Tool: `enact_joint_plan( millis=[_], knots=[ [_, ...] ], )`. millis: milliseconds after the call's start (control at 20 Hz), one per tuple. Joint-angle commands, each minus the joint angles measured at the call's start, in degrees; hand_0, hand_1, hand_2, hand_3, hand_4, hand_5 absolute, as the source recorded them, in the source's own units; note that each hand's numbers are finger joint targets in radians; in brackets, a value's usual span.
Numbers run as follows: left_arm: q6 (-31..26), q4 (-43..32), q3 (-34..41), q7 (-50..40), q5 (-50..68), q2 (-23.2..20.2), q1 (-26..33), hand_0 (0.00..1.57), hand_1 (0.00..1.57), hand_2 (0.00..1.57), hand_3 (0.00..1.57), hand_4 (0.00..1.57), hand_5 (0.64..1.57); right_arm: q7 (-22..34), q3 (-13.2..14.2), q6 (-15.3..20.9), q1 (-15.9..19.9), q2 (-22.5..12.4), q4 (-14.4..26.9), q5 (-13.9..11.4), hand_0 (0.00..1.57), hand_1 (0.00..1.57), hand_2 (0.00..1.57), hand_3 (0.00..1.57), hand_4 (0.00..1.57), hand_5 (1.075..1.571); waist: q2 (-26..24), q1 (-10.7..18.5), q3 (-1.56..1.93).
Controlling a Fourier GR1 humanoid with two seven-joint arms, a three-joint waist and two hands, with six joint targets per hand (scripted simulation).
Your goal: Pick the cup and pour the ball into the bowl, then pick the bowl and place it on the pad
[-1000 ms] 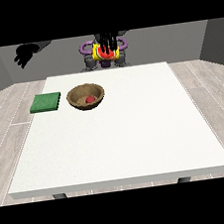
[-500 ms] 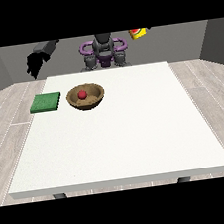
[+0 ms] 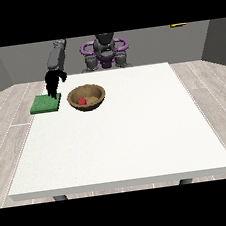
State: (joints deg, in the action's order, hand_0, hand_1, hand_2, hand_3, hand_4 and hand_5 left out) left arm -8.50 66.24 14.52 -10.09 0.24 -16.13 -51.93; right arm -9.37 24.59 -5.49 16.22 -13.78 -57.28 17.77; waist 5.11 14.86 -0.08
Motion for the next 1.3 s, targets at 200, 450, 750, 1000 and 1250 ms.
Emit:
enact_joint_plan(
  millis=[200,450,750,1000,1250],
  knots=[
    [-9.3,0.9,6.3,0.2,8.6,-8.4,3.0,0.00,0.00,0.00,0.00,0.98,1.553,-8.1,-0.7,-0.3,5.0,2.3,9.1,-0.6,0.00,0.00,0.00,0.00,0.65,1.560,5.0,-1.2,0.11],
    [-8.5,3.3,7.5,-4.8,11.0,-11.3,2.2,0.00,0.00,0.00,0.00,1.01,1.535,-9.1,-2.1,-1.0,9.3,1.6,16.3,-1.5,0.00,0.00,0.00,0.00,0.56,1.560,4.1,-3.6,0.13],
    [-12.8,6.2,10.3,-1.7,13.8,-15.3,8.0,0.00,0.00,0.00,0.00,1.02,1.533,-16.7,-0.5,-4.5,8.9,-1.1,21.8,-1.3,0.00,0.00,0.00,0.00,0.51,1.552,7.5,-2.4,0.12],
    [-14.0,8.2,11.3,-4.8,17.3,-17.9,5.9,0.00,0.00,0.00,0.00,1.01,1.542,-20.0,-1.3,-1.8,11.9,0.0,25.6,-2.7,0.00,0.00,0.00,0.00,0.45,1.544,9.3,-1.7,0.13],
    [-11.0,11.8,9.2,-5.4,17.0,-14.8,6.6,0.00,0.00,0.00,0.00,1.02,1.536,-17.7,-0.3,-0.6,17.2,0.3,27.6,-0.9,0.00,0.00,0.00,0.00,0.44,1.547,10.1,-1.1,0.14]
  ],
)
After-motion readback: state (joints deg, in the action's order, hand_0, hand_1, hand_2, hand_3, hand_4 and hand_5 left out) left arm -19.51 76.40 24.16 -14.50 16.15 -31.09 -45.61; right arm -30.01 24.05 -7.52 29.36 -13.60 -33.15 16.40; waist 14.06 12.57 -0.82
